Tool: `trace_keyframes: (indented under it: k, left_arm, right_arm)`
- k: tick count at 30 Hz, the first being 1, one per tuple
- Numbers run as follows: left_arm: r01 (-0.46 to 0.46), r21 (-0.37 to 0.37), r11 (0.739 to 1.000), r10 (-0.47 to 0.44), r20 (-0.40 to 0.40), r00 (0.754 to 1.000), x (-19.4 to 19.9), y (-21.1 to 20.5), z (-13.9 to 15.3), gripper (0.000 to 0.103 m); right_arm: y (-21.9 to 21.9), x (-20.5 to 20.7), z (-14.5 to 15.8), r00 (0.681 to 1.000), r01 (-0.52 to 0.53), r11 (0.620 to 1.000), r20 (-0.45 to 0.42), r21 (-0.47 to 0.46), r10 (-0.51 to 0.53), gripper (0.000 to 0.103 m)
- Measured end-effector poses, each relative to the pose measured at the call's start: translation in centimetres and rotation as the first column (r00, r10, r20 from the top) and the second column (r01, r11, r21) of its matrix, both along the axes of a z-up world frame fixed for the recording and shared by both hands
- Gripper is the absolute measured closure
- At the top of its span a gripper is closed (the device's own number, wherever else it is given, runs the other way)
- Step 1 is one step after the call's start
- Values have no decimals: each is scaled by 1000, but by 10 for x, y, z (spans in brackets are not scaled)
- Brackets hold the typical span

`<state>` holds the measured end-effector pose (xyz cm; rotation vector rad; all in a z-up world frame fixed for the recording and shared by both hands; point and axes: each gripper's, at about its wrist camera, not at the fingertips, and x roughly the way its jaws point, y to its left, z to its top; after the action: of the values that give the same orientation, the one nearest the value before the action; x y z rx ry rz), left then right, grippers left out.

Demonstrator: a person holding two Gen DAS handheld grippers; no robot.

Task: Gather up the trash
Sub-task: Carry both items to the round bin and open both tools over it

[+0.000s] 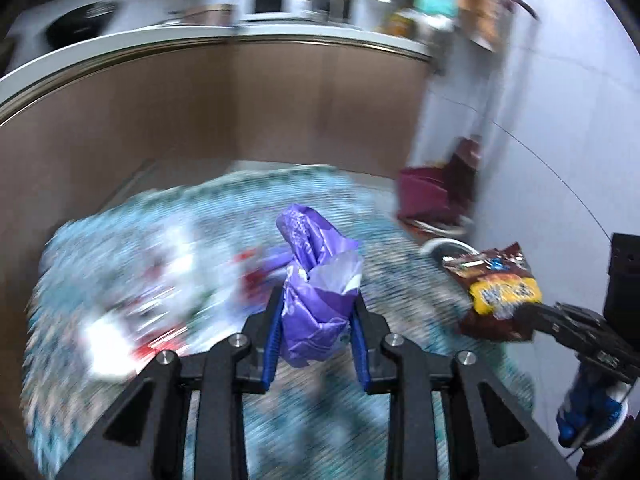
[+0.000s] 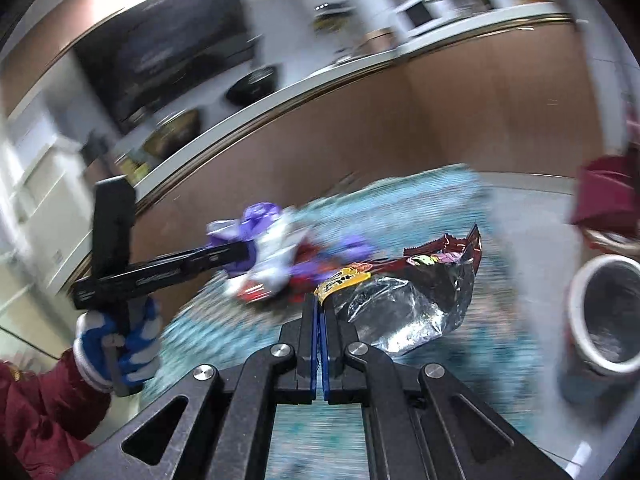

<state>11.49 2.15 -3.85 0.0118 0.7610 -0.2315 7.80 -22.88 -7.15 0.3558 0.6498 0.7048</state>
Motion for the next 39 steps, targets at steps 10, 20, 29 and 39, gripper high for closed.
trace_keyframes:
  k: [10, 20, 29, 39]
  left_arm:
    - [321, 40, 946, -315, -106, 943, 122, -216, -44, 75]
    - [392, -36, 919, -390, -211, 896, 206, -334, -104, 56]
    - [363, -93, 927, -374, -244, 895, 231, -344, -121, 47]
    - [334, -90, 938, -343, -104, 934, 170, -305, -68, 47]
  right_arm:
    - [-144, 82, -77, 924, 344, 930, -130, -130, -360, 101]
    - [-206, 158, -150, 843, 417, 876, -256, -244, -473, 98]
    - [-227, 155, -154, 817, 433, 854, -274, -290, -507, 76]
    - [-200, 128, -112, 834, 457, 846, -197, -274, -515, 76]
